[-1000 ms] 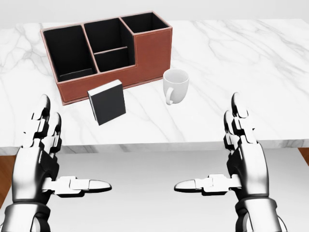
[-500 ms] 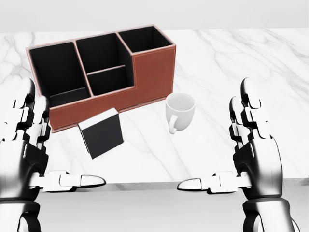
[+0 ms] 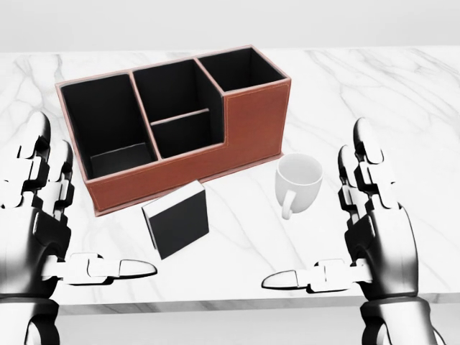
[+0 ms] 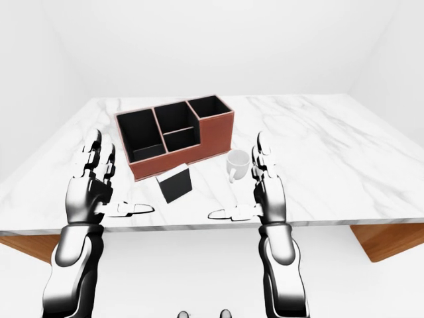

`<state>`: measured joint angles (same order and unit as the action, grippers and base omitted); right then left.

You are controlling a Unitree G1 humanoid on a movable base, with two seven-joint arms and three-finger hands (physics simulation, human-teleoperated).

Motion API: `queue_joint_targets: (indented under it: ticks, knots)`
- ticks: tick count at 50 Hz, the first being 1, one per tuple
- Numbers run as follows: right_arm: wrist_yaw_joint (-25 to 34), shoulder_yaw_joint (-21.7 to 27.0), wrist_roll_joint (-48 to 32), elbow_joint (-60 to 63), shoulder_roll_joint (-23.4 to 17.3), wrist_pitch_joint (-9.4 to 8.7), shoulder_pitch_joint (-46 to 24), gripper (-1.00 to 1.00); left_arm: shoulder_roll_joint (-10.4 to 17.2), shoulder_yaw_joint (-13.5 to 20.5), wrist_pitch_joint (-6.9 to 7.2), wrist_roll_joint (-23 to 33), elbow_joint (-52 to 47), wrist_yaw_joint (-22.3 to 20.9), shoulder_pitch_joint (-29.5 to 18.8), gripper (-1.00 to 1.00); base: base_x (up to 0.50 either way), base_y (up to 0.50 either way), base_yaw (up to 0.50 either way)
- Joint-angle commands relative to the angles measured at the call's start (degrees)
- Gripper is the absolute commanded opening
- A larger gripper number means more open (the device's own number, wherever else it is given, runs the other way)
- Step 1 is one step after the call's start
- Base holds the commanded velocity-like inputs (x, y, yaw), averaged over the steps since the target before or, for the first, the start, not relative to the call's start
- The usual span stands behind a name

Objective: Pick up the book and place it in the front compartment of the caddy.

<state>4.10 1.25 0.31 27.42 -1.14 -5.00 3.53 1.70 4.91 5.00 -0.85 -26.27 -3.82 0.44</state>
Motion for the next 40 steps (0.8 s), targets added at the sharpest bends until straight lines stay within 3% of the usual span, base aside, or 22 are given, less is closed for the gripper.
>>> queue_joint_targets:
  ticks: [1,19,33,40]
  knots:
    - [0.4,-0.3,-0.3,0.1,0.4,0.0,0.3,1.0,0.3,0.0,0.0,0.2,-0.2,-0.1,0.2,1.0,0.0,0.5,0.0]
    - [-0.1,-0.5,-1.9,-0.4,0.1,0.0,-0.1,1.0,0.2,-0.3,0.0,0.5,0.3,-0.2,0.4,1.0,0.0,0.49,0.0]
    - [-1.2,-0.4,-2.9,-1.3,0.3,0.0,-0.8,1.0,0.1,-0.4,0.0,0.7,0.6,-0.2,0.6,1.0,0.0,0.0,0.0]
    - [-0.9,0.1,-1.1,0.7,0.5,0.0,-0.3,1.0,0.2,-0.2,0.0,0.5,0.0,-0.2,0.3,1.0,0.5,0.0,0.0]
